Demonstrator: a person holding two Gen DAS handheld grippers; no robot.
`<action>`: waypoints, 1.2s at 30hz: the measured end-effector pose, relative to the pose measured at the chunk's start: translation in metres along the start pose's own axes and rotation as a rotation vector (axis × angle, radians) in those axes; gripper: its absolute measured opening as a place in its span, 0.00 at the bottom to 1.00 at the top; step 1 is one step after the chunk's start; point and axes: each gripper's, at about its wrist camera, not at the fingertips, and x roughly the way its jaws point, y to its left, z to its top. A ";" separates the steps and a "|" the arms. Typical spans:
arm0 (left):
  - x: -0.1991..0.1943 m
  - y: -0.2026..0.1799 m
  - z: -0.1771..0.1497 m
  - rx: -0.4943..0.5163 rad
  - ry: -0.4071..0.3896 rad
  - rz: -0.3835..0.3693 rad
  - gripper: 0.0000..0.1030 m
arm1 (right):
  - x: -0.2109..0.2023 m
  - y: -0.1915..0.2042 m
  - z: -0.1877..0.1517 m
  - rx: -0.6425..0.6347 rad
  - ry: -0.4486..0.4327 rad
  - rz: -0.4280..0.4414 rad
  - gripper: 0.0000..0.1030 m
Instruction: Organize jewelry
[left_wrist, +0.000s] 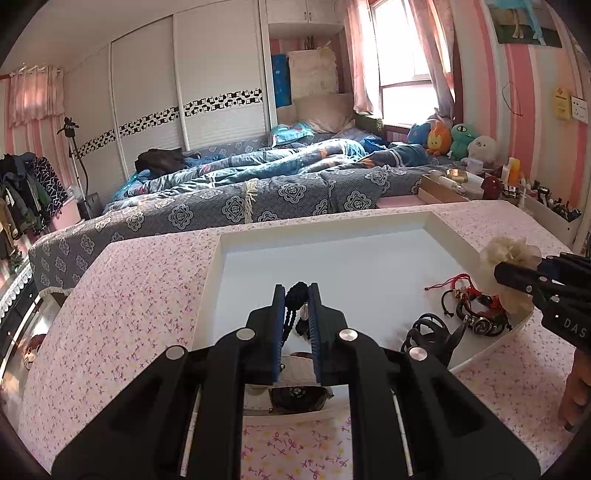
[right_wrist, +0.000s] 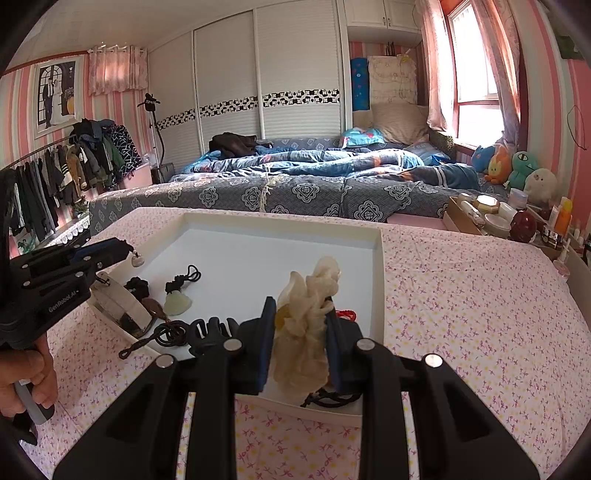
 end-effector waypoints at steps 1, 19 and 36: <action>0.001 0.000 0.000 -0.001 0.000 0.001 0.11 | 0.001 0.000 0.000 0.000 0.000 0.000 0.27; -0.034 0.019 0.018 -0.071 -0.115 0.061 0.66 | -0.024 -0.006 0.016 0.007 -0.079 -0.044 0.75; -0.111 0.052 -0.015 -0.023 -0.104 0.150 0.97 | -0.095 -0.028 0.001 0.017 -0.074 -0.095 0.94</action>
